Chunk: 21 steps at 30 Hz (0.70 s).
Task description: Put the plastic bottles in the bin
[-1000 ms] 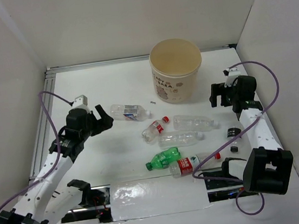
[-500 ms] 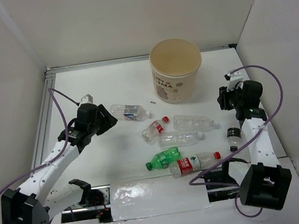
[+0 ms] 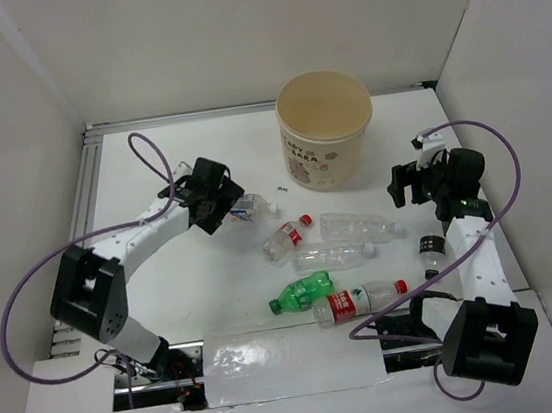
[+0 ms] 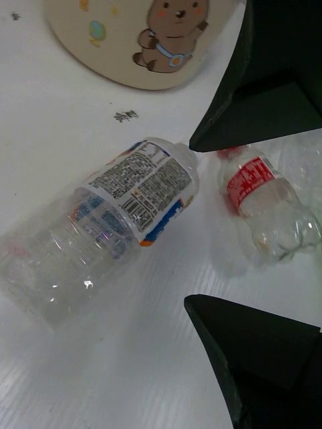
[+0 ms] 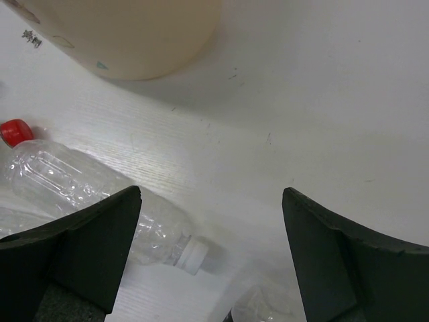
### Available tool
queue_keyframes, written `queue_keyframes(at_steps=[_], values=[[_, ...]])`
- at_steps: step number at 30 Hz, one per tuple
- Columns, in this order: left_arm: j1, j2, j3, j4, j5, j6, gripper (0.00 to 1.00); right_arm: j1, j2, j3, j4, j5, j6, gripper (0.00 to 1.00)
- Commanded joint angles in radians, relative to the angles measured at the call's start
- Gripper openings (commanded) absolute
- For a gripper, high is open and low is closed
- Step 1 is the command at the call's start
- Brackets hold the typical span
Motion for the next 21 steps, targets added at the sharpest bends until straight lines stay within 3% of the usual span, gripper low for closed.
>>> queue_keyframes(at_steps=[1,7,12,14,15,16,18,20,21], values=[[-0.012,0.090,0.089,-0.038,-0.030,-0.206,1.00,-0.011,-0.001,-0.005,-0.011,-0.039,-0.011,0.93],[-0.012,0.302,0.251,-0.174,0.009,-0.301,1.00,-0.020,0.008,-0.005,-0.011,-0.040,-0.020,0.93],[-0.003,0.419,0.337,-0.187,0.020,-0.323,1.00,-0.029,0.008,-0.005,-0.020,-0.070,-0.020,0.93],[0.006,0.453,0.356,-0.199,0.020,-0.309,0.96,-0.029,0.017,-0.005,-0.030,-0.070,-0.030,0.93],[0.006,0.453,0.356,-0.199,0.020,-0.309,0.89,-0.029,0.017,-0.005,-0.030,-0.081,-0.030,0.93],[0.015,0.453,0.347,-0.199,0.032,-0.297,0.67,-0.029,0.017,-0.005,-0.030,-0.081,-0.040,0.93],[0.015,0.425,0.308,-0.170,0.033,-0.254,0.39,-0.029,0.017,-0.005,-0.039,-0.093,-0.052,0.93],[0.005,0.341,0.284,-0.133,0.022,-0.153,0.17,-0.029,0.017,-0.005,-0.066,-0.138,-0.080,0.86],[-0.005,0.307,0.284,-0.133,0.011,-0.113,0.12,-0.029,0.026,-0.005,-0.077,-0.154,-0.094,0.82]])
